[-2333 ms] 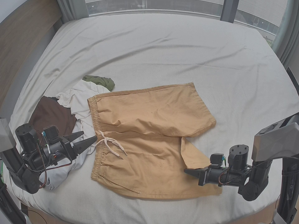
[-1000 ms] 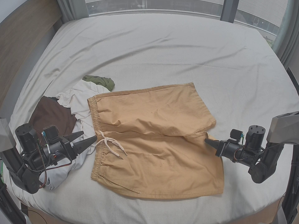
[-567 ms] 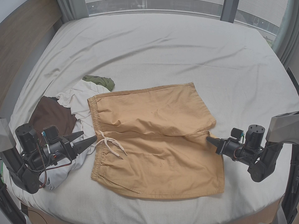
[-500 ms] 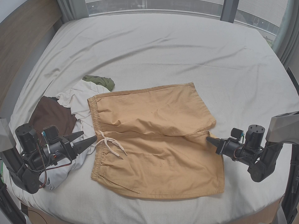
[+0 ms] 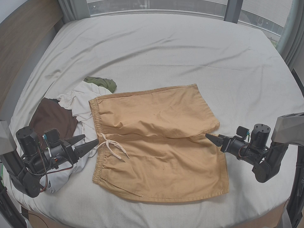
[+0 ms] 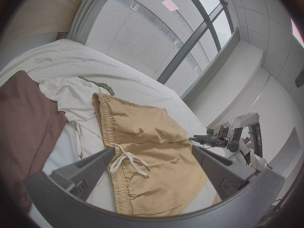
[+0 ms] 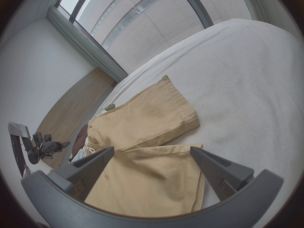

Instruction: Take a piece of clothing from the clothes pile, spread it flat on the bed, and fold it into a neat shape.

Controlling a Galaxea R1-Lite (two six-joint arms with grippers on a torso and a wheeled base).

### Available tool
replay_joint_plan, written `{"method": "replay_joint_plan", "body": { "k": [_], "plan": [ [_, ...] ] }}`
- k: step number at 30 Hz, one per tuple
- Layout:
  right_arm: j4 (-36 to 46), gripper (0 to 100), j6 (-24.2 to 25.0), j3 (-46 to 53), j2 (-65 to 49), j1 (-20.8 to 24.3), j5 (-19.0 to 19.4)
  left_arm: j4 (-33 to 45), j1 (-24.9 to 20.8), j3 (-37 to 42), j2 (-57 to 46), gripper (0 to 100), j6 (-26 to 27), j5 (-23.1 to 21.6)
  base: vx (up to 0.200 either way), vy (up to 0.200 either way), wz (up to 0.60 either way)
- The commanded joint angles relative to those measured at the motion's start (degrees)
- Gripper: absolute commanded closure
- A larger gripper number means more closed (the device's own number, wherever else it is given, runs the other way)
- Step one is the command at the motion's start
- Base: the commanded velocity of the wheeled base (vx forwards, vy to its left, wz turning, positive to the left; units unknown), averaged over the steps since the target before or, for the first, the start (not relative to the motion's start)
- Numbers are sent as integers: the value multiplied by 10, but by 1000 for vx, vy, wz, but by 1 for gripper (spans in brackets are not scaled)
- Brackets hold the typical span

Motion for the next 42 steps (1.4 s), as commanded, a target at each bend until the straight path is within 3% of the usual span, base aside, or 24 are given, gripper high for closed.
{"method": "replay_joint_plan", "body": {
  "k": [1,6,14,21,42],
  "plan": [
    [0,0,-1,-1,-15,-6,1,0,1,5,12,0,0,0,0,0,0],
    [2,0,-2,4,-53,-8,2,0,1,20,25,0,1,-1,0,0,0],
    [82,0,-10,22,-147,-8,2,1,4,71,30,0,6,-13,0,0,0],
    [82,0,-70,47,-148,-10,2,1,6,92,67,0,40,-17,0,0,0],
    [79,0,-74,48,-146,-7,2,1,15,134,138,0,41,-17,0,0,0]
  ]
}}
